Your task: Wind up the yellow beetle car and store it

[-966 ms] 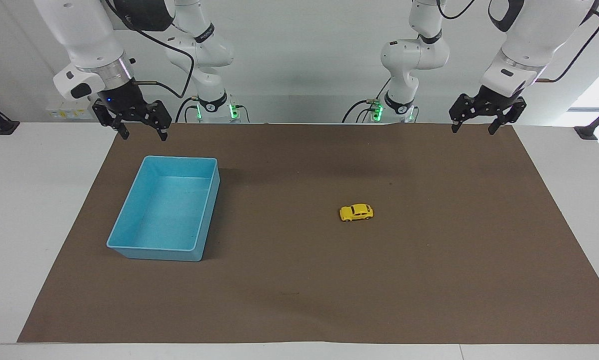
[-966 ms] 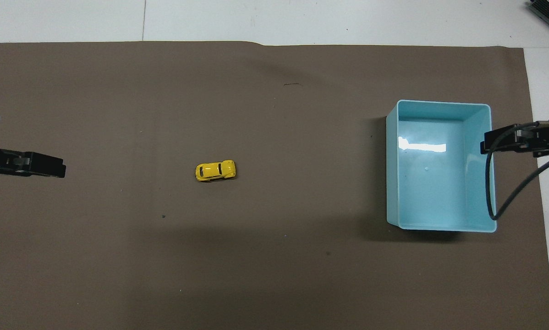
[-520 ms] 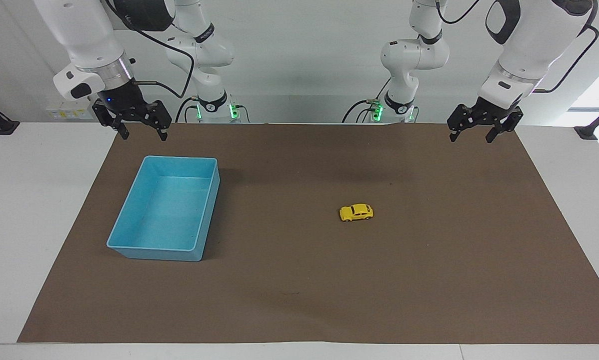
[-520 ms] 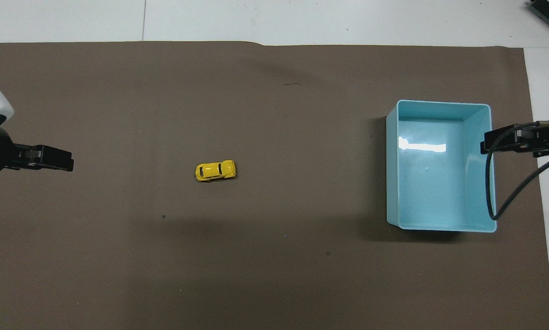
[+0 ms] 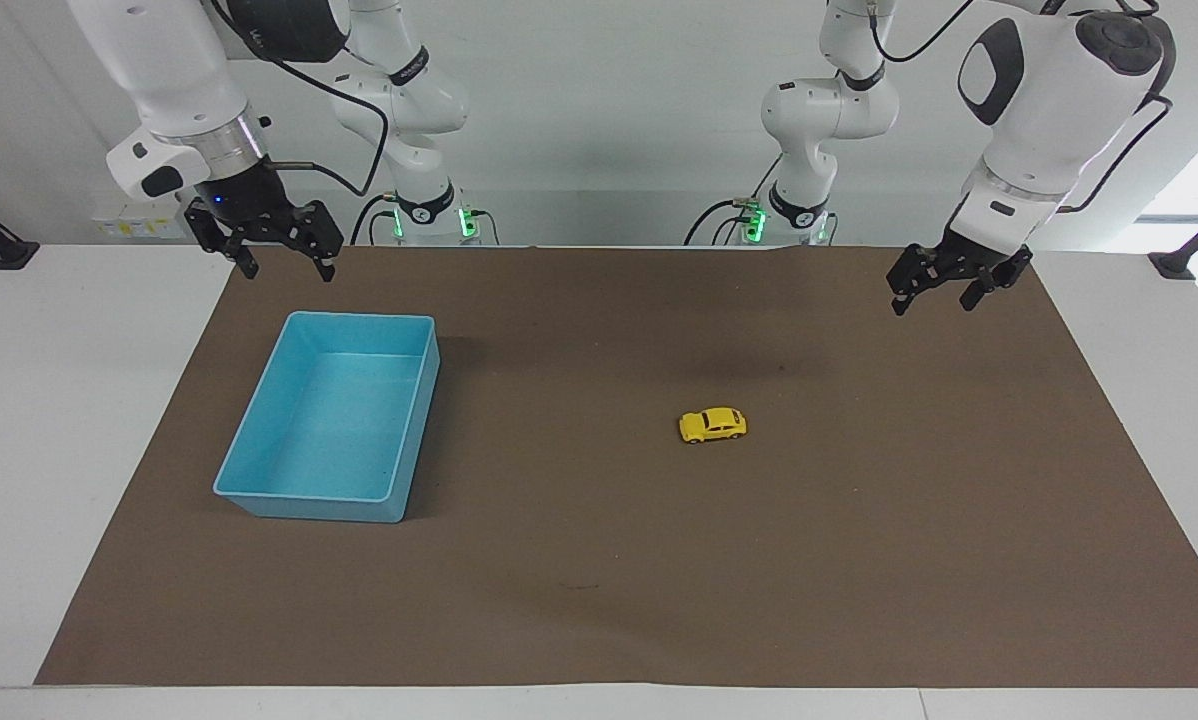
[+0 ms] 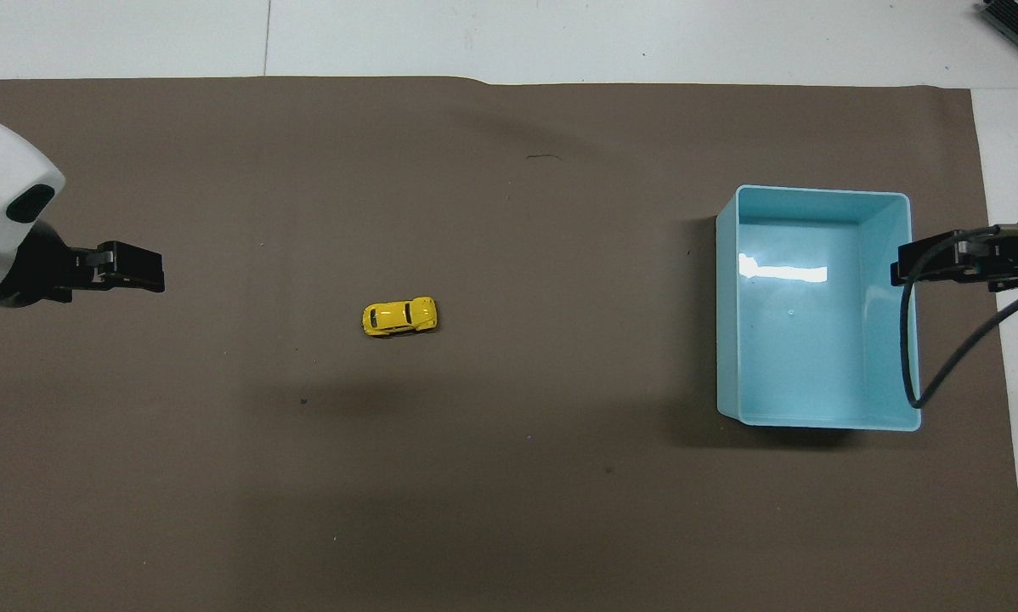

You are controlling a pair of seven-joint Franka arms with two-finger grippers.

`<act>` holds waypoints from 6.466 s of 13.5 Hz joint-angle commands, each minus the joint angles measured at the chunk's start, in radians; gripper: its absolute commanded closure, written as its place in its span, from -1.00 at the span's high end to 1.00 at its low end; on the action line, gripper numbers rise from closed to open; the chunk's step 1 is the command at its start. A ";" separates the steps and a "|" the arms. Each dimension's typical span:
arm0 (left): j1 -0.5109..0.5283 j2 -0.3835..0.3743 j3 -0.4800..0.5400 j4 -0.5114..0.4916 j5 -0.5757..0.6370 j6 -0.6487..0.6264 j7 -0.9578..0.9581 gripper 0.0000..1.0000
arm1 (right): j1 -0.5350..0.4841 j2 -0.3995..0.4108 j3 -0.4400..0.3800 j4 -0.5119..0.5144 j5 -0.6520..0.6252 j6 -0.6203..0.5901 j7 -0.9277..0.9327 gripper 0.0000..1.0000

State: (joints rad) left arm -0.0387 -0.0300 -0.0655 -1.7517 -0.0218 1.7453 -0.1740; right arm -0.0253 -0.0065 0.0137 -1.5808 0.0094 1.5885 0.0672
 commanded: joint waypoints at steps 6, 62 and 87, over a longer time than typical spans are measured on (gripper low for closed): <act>-0.023 0.024 0.010 -0.091 -0.003 0.118 -0.441 1.00 | -0.007 0.005 -0.003 0.010 0.009 -0.009 -0.027 1.00; -0.264 0.317 0.010 -0.367 -0.024 0.747 -1.811 -0.93 | -0.008 0.005 -0.001 0.010 0.009 -0.009 -0.027 1.00; -0.139 0.308 0.016 -0.218 -0.026 0.592 -1.678 1.00 | -0.007 0.003 -0.001 0.010 0.009 -0.009 -0.027 1.00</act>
State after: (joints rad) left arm -0.1903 0.2658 -0.0448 -2.0014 -0.0460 2.3598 -1.8707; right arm -0.0255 -0.0063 0.0137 -1.5808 0.0094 1.5885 0.0672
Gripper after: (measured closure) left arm 0.000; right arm 0.000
